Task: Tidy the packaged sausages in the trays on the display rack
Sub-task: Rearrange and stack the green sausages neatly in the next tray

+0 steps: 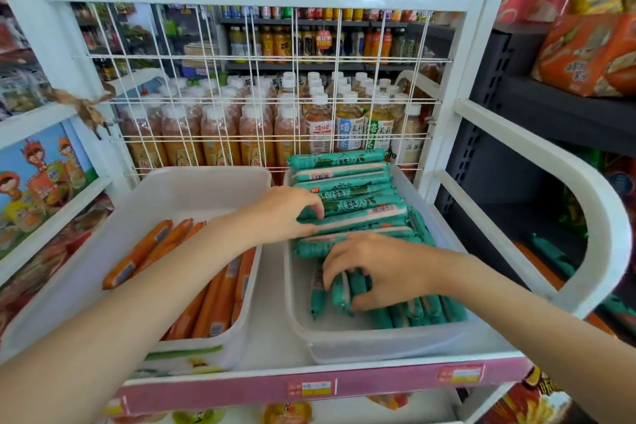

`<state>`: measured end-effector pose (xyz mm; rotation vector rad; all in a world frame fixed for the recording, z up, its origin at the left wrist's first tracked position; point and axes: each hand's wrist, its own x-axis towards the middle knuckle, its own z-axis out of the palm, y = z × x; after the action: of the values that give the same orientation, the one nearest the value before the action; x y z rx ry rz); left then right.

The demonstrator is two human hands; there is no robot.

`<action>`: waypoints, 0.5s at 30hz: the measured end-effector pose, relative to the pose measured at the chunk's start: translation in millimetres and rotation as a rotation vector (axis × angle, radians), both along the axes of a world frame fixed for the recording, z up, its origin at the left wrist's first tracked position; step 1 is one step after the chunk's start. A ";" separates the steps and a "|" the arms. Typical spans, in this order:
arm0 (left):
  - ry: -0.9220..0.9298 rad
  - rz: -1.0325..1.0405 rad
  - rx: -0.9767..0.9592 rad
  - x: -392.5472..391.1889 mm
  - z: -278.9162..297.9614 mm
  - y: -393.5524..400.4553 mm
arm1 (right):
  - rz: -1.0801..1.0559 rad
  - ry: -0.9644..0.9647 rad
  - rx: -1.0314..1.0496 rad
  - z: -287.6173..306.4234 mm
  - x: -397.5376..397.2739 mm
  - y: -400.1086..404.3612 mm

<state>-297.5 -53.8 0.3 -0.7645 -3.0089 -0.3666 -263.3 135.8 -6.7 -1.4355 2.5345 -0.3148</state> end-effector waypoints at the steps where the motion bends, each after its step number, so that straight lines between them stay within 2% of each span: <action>1: -0.018 -0.016 0.024 1.5 1.7 -0.7 | -0.031 -0.062 -0.054 4.0 -1.6 1.0; 4: -0.052 -0.035 0.103 3.7 7.2 -2.6 | -0.152 -0.263 -0.266 19.2 -7.4 4.8; 9: -0.117 -0.066 0.228 7.0 15.3 -1.6 | -0.309 -0.371 -0.632 48.9 -18.1 11.0; 12: -0.158 -0.089 0.296 6.8 16.2 1.0 | -0.399 -0.367 -0.790 57.1 -25.0 14.1; 15: -0.236 -0.098 0.515 7.6 19.7 8.3 | -0.439 -0.327 -0.818 58.0 -27.1 12.3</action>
<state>-289.9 -45.5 20.0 -0.8600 -2.8601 -1.2510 -290.5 148.1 51.3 -0.8491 2.4977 -1.6528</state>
